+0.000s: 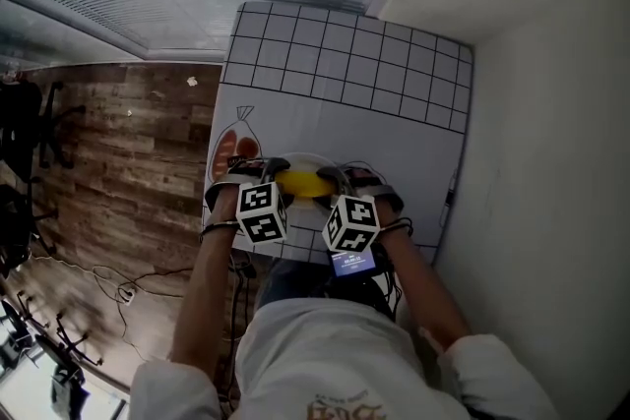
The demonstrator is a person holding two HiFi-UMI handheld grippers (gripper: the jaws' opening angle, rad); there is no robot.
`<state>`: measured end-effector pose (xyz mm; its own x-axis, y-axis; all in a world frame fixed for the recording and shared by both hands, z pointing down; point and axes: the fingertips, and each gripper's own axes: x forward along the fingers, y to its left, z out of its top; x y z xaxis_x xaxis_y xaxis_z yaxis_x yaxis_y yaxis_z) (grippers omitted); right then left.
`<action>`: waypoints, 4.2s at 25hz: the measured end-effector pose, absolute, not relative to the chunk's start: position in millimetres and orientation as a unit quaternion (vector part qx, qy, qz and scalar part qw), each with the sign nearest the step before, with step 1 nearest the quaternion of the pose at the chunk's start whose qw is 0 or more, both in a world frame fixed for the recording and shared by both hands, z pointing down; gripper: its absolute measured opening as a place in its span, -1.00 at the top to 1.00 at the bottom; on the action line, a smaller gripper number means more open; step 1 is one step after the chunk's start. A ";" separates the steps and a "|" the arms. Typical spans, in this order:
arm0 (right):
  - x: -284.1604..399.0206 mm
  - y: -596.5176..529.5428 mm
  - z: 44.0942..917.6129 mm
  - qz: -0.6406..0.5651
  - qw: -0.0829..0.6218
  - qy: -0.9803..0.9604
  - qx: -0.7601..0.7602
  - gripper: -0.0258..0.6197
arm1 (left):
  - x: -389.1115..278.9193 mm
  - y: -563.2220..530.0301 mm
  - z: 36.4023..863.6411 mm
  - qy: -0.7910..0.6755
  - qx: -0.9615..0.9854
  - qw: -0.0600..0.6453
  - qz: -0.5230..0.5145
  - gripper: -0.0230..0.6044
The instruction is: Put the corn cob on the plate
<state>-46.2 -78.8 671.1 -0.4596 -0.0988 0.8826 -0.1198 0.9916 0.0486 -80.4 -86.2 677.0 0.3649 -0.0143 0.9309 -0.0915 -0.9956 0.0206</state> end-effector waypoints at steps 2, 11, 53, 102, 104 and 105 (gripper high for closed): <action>-46.5 -79.6 672.7 0.006 0.519 -0.852 0.063 0.21 | -80.9 -87.1 679.5 -0.035 0.827 0.035 0.560 0.03; -46.3 -84.2 677.1 0.019 0.524 -0.850 0.059 0.19 | -80.0 -91.1 681.7 -0.045 0.835 0.035 0.548 0.03; -17.7 -86.9 663.5 0.113 0.510 -0.836 0.167 0.07 | -97.1 -93.3 649.4 -0.155 0.864 0.039 0.478 0.03; 19.4 -111.8 386.9 0.029 0.144 -0.849 0.507 0.90 | -133.8 -116.7 379.2 -0.484 0.869 -0.005 0.098 0.90; 18.9 -110.9 379.9 0.024 0.137 -0.850 0.508 0.90 | -133.4 -115.6 369.1 -0.487 0.868 -0.015 0.094 0.90; 19.2 -110.4 377.9 0.024 0.134 -0.850 0.508 0.90 | -134.2 -114.6 364.1 -0.490 0.867 -0.020 0.092 0.90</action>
